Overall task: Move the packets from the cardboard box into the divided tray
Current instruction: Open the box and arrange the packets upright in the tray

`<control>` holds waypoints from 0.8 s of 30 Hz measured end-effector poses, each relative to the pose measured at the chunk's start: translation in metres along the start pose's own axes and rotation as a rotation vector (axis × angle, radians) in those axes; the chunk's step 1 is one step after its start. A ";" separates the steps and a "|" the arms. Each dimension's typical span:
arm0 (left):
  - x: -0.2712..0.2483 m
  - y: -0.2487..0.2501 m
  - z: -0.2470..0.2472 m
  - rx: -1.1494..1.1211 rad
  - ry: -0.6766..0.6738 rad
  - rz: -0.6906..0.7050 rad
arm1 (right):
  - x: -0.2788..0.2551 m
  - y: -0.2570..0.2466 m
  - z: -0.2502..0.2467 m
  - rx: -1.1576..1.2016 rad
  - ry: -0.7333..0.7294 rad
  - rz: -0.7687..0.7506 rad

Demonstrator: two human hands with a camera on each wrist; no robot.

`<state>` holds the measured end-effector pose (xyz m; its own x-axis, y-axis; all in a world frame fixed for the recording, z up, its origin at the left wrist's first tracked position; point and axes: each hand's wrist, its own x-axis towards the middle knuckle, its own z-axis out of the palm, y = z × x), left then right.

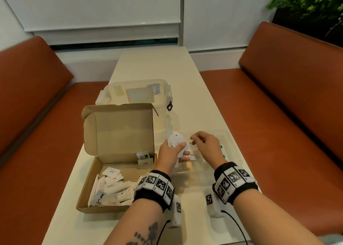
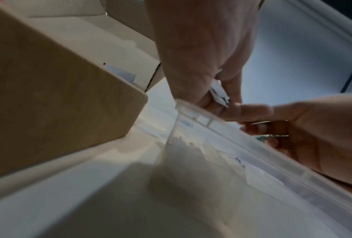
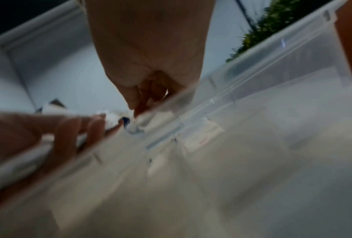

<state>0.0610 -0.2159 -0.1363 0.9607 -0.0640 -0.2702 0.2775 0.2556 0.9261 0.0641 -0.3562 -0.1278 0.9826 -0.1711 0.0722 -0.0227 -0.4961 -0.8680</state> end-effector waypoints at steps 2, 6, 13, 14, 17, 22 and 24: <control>-0.001 0.002 0.000 0.005 -0.049 -0.022 | -0.001 -0.006 -0.004 0.136 -0.043 0.028; -0.006 0.005 -0.001 0.023 -0.152 -0.029 | -0.003 -0.008 -0.006 0.241 -0.162 0.041; -0.008 0.008 0.003 -0.065 -0.113 -0.095 | -0.001 -0.004 -0.009 0.289 -0.113 0.064; -0.007 0.007 0.003 -0.050 -0.099 -0.076 | -0.001 -0.005 -0.009 0.292 -0.128 0.062; -0.006 0.005 0.003 -0.031 -0.068 -0.019 | -0.002 -0.007 -0.009 0.335 -0.163 0.078; -0.004 0.004 0.002 -0.082 -0.026 -0.029 | 0.002 -0.006 -0.014 0.359 -0.155 0.109; -0.002 0.003 0.001 -0.097 -0.008 -0.019 | 0.005 -0.007 -0.015 0.327 -0.159 0.116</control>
<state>0.0595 -0.2163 -0.1328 0.9555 -0.0769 -0.2849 0.2936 0.3465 0.8909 0.0660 -0.3665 -0.1144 0.9939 -0.0633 -0.0905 -0.1005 -0.1791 -0.9787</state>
